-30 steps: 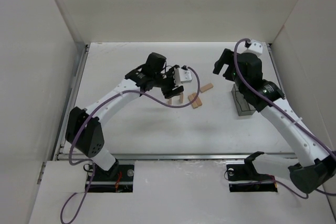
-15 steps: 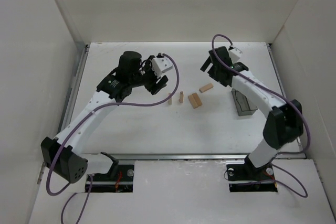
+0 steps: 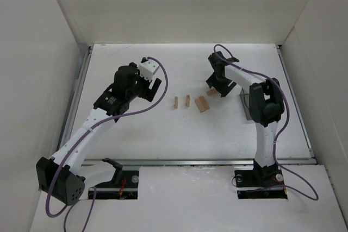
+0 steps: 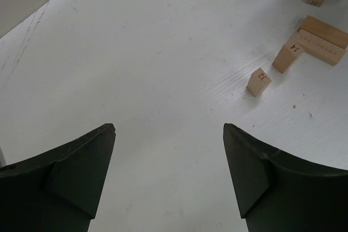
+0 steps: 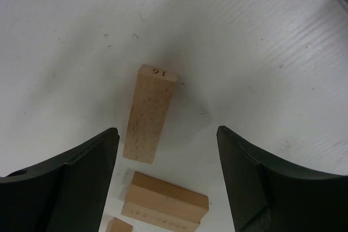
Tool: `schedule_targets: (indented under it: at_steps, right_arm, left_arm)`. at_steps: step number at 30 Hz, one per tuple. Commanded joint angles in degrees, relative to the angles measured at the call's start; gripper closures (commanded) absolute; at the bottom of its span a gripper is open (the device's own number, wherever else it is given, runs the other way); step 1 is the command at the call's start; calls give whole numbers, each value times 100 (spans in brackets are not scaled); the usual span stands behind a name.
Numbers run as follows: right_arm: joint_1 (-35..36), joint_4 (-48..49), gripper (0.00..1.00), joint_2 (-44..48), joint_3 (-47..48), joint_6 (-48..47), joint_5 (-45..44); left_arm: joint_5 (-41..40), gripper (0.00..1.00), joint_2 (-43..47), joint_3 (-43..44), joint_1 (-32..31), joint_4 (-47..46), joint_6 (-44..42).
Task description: Build the wood block tower
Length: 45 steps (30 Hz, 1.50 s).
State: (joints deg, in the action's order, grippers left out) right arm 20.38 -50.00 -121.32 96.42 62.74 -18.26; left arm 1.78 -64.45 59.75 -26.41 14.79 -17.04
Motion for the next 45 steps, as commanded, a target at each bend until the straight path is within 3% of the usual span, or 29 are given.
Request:
schedule_targets:
  at_steps: [1,9,16,17,18,21,22,27,35,40,41,45]
  right_arm:
    - [-61,-247,22,153,184,230,138]
    - [-113,-195,27,-349,448,230,551]
    - [-113,-195,39,-472,553,230,604]
    - [-174,-195,44,-472,553,230,604]
    - [-175,-195,58,-472,553,230,604]
    - [-175,-142,82,-472,422,55,604]
    - [-175,-90,84,-402,421,-16,604]
    - [-175,613,99,98,79,-1455,316]
    - [351,2438,100,1750,-771,-4706,-302]
    - [476,3531,100,3297,-1915,-6823,1619]
    - [476,3532,100,3447,-2038,-7045,2511]
    - [528,3383,100,3931,-2338,-7688,3636]
  left_arm:
    - [-178,22,248,-191,-13,-344,122]
    - [-371,21,301,-262,-13,-485,-53]
    - [-477,21,301,-262,-13,-591,-107]
    - [-477,21,301,-262,-13,-591,-107]
    - [-477,21,301,-262,-13,-591,-107]
    - [-477,21,301,-262,-13,-591,-107]
    - [-477,21,301,-262,-13,-591,-107]
    - [-477,21,301,-314,-13,-591,-159]
    - [-214,21,240,-210,-13,-486,-212]
    - [803,24,82,186,-13,-135,-546]
    - [1015,24,81,256,-13,-82,-625]
    - [2306,24,81,485,-13,147,-1248]
